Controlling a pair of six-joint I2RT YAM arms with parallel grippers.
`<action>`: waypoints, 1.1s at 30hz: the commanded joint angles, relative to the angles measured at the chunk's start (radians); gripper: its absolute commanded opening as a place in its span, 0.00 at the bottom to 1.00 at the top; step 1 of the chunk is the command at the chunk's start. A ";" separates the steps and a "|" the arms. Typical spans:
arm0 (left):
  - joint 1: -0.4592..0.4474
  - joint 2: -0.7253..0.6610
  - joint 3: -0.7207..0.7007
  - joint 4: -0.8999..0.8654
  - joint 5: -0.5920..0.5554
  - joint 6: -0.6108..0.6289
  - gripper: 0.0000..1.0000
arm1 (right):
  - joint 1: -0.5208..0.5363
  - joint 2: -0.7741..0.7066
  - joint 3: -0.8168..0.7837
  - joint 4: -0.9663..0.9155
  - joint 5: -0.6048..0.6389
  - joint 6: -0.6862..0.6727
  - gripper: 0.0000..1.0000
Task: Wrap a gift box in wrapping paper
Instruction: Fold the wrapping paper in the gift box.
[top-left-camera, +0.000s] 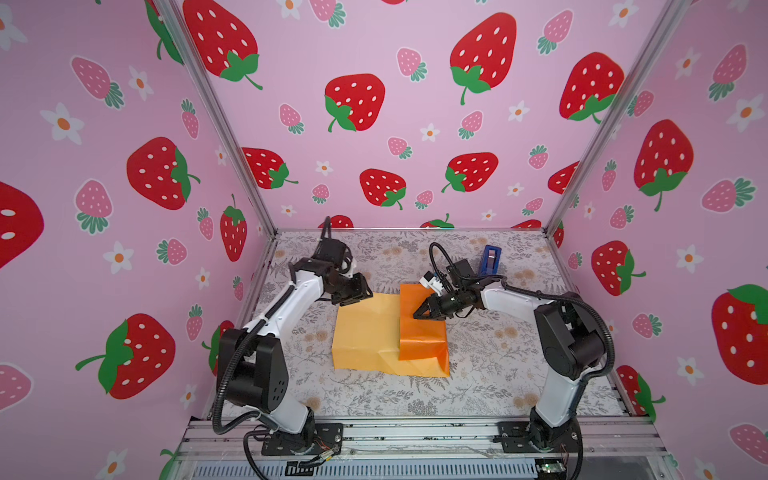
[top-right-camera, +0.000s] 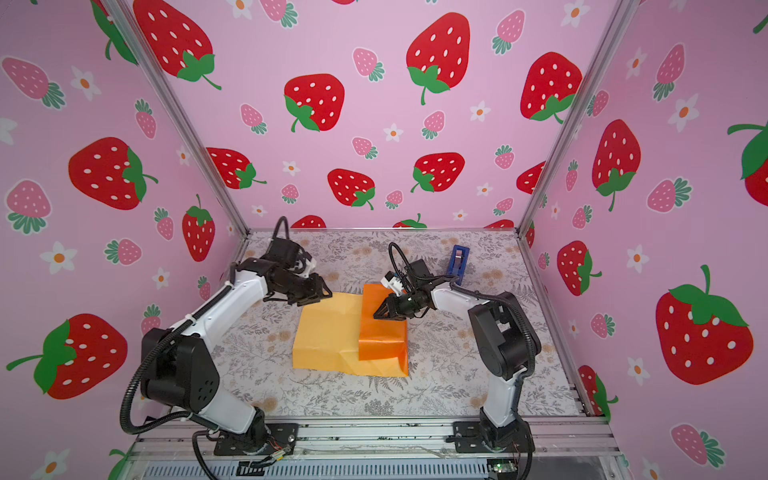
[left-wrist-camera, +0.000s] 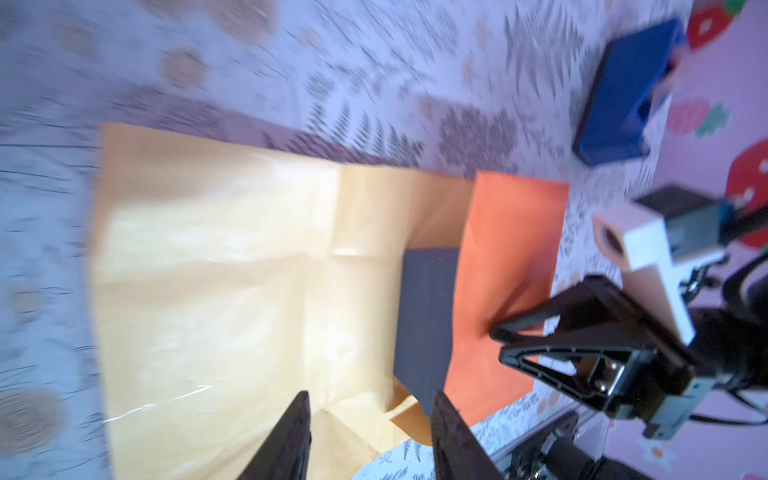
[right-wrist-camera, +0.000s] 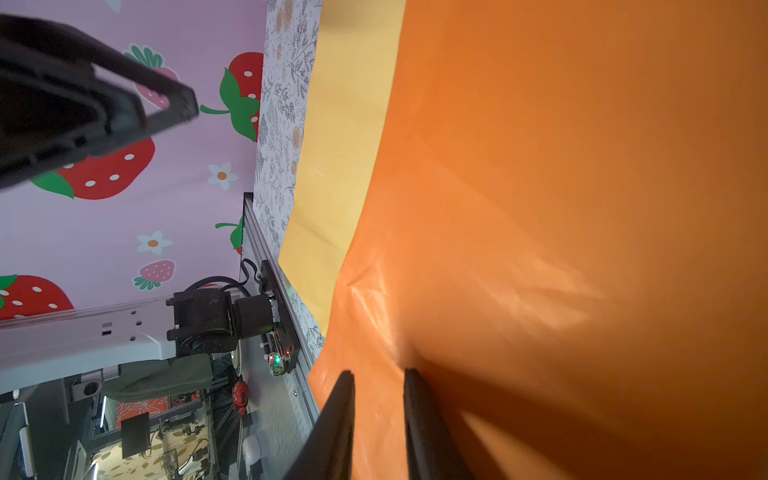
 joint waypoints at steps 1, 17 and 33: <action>0.125 0.016 -0.057 -0.094 0.020 0.098 0.53 | 0.005 0.047 -0.022 -0.077 0.095 -0.042 0.25; 0.300 0.352 -0.081 -0.095 0.266 0.279 0.64 | 0.004 0.011 -0.043 -0.059 0.087 -0.010 0.25; 0.299 0.214 -0.173 -0.051 0.329 0.270 0.18 | 0.011 -0.001 -0.108 0.009 0.084 0.041 0.25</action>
